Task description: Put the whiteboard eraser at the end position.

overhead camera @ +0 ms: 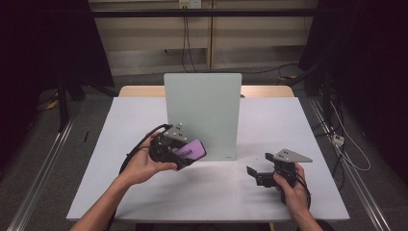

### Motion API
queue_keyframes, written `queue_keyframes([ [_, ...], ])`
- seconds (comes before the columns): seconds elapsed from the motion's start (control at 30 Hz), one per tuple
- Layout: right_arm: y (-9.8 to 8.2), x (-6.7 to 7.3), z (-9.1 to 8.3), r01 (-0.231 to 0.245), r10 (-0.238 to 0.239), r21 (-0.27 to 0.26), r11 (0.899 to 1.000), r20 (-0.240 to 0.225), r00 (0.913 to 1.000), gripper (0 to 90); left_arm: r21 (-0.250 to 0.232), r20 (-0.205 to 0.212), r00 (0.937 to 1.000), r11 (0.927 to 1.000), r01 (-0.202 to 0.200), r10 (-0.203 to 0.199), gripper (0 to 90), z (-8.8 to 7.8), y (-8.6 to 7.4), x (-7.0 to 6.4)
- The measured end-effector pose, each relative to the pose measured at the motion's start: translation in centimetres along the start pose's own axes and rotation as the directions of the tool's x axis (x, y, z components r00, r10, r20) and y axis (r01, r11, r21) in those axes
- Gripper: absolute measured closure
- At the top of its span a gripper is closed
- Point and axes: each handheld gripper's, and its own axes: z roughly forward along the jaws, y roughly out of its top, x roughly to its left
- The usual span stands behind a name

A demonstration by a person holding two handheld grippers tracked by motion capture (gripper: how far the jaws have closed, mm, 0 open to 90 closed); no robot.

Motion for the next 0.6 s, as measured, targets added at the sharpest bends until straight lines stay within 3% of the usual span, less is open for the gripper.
queue_keyframes([
  [0.27, 0.0, 0.0, 0.1, 0.005, -0.005, 0.005, 1.000, 0.005, 1.0000, 6.9, 0.012, 0.018, 0.9998, 0.9999, -0.005, 0.004, 40.9, 0.5, 0.1, -0.2],
  [0.43, 0.1, 0.1, 0.2, 0.007, -0.007, 0.008, 1.000, 0.010, 0.9999, 6.8, 0.037, 0.069, 0.9976, 0.9993, -0.005, 0.003, 40.9, 1.4, 0.0, -0.5],
  [0.6, 0.1, 0.3, 0.2, 0.017, -0.017, 0.011, 1.000, 0.007, 0.9998, 6.8, 0.033, 0.082, 0.9966, 0.9994, -0.003, 0.001, 40.9, 1.9, 0.1, -0.9],
])
